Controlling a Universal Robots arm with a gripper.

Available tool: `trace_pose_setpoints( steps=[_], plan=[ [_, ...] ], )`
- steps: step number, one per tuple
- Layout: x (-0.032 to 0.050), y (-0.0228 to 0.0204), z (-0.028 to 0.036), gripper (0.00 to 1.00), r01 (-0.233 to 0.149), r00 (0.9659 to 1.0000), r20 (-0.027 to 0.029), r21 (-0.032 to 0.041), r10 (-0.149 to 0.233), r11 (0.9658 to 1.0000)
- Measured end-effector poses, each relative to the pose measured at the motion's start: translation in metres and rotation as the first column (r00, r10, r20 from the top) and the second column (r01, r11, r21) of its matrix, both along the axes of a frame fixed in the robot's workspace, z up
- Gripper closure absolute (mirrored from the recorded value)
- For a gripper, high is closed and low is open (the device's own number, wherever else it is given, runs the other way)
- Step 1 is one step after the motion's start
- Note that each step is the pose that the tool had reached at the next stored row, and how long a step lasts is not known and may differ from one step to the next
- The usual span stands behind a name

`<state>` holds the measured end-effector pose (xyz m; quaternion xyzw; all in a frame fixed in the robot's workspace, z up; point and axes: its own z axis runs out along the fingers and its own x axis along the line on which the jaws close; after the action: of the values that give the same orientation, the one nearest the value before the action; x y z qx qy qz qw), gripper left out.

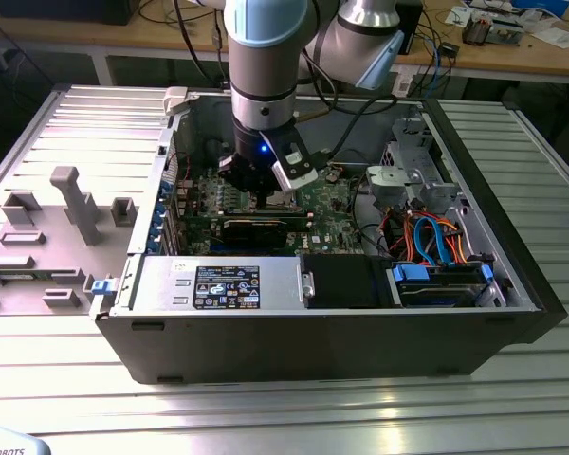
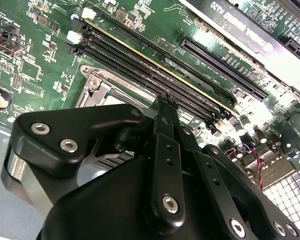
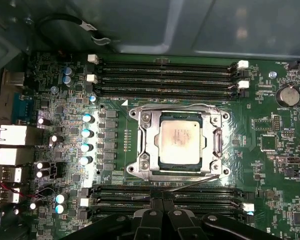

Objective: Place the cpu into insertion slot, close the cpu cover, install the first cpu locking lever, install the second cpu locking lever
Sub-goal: 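Install the second cpu locking lever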

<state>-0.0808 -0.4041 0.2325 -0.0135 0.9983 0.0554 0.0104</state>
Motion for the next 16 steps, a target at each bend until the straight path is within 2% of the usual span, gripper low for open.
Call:
trace_pose_setpoints(
  steps=[5, 7, 9, 10, 11, 12, 15, 16],
  plan=[
    [-0.0004, 0.0, -0.0009, 0.89, 0.0, 1.0, 0.0004, 0.0004, 0.0, 1.0],
    [-0.0011, -0.0004, -0.0016, 0.89, 0.0, 1.0, 0.0, 0.0033, 0.0, 1.0],
    [-0.0024, -0.0035, -0.0039, 0.89, 0.0, 1.0, -0.0006, 0.0132, 0.0, 0.9999],
    [-0.0029, -0.0037, -0.0046, 0.89, -0.001, 1.0, -0.0007, 0.0191, 0.001, 0.9998],
    [-0.0044, -0.0038, -0.0051, 0.89, -0.003, 1.0, -0.0007, 0.0313, 0.003, 0.9995],
    [-0.0076, -0.004, -0.0065, 0.89, -0.009, 1.0, -0.0008, 0.0473, 0.009, 0.9988],
    [-0.0086, -0.0057, -0.0143, 0.89, -0.014, 0.9999, -0.0044, 0.0502, 0.015, 0.9986],
    [-0.0089, -0.0072, -0.0155, 0.89, -0.016, 0.9999, -0.0057, 0.0562, 0.016, 0.9983]
  ],
)
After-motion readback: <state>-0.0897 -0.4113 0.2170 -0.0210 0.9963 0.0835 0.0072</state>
